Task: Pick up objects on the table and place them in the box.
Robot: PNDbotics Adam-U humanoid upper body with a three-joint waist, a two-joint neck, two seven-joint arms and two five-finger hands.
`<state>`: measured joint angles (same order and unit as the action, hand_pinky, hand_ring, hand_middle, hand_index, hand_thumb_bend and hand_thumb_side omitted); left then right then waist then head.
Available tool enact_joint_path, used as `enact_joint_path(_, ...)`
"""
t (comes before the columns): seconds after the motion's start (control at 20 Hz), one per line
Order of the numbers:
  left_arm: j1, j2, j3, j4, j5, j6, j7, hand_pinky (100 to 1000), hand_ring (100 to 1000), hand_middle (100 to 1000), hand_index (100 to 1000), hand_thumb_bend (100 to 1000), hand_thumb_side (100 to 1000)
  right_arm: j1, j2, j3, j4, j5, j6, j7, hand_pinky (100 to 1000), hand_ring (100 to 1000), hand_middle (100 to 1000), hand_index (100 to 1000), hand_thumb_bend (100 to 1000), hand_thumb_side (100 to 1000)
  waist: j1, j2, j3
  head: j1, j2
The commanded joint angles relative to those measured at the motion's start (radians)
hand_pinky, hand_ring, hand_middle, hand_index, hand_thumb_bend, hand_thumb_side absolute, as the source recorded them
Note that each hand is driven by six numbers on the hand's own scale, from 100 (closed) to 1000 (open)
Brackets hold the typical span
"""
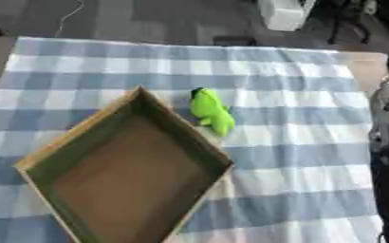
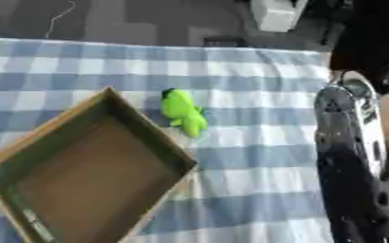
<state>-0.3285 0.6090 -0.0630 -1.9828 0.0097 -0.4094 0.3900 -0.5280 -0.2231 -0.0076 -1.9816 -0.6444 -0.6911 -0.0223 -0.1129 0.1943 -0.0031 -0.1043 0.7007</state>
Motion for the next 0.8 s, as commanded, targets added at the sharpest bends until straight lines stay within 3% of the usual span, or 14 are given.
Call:
enact_joint_path(0.05, -0.012, 0.027, 0.009, -0.017, 0.001, -0.001, -0.002, 176, 639, 706, 823, 525, 724, -0.005, -0.021, -0.003, -0.018, -0.003, -0.001, 0.002, 529, 493, 594, 695, 100, 774, 0.007, -0.019, 0.001, 0.008, -0.003)
enact_joint_path(0.5, -0.011, 0.028, 0.011, -0.017, 0.000, -0.002, 0.001, 179, 639, 706, 823, 525, 724, -0.004, -0.021, -0.001, -0.018, -0.002, 0.008, 0.009, 530, 497, 596, 698, 100, 775, 0.005, -0.018, 0.003, 0.019, -0.003)
enact_joint_path(0.65, -0.010, 0.030, 0.015, -0.017, -0.002, -0.003, 0.005, 187, 640, 707, 823, 524, 725, 0.002, -0.027, 0.004, -0.018, 0.010, 0.046, 0.020, 552, 525, 619, 726, 100, 787, 0.003, -0.017, 0.010, 0.036, -0.007)
enact_joint_path(0.8, -0.011, 0.030, 0.016, -0.017, -0.003, -0.003, 0.008, 188, 639, 707, 823, 524, 725, 0.018, -0.060, 0.006, -0.018, 0.059, 0.120, 0.050, 557, 535, 625, 733, 100, 791, 0.002, -0.016, 0.016, 0.049, -0.002)
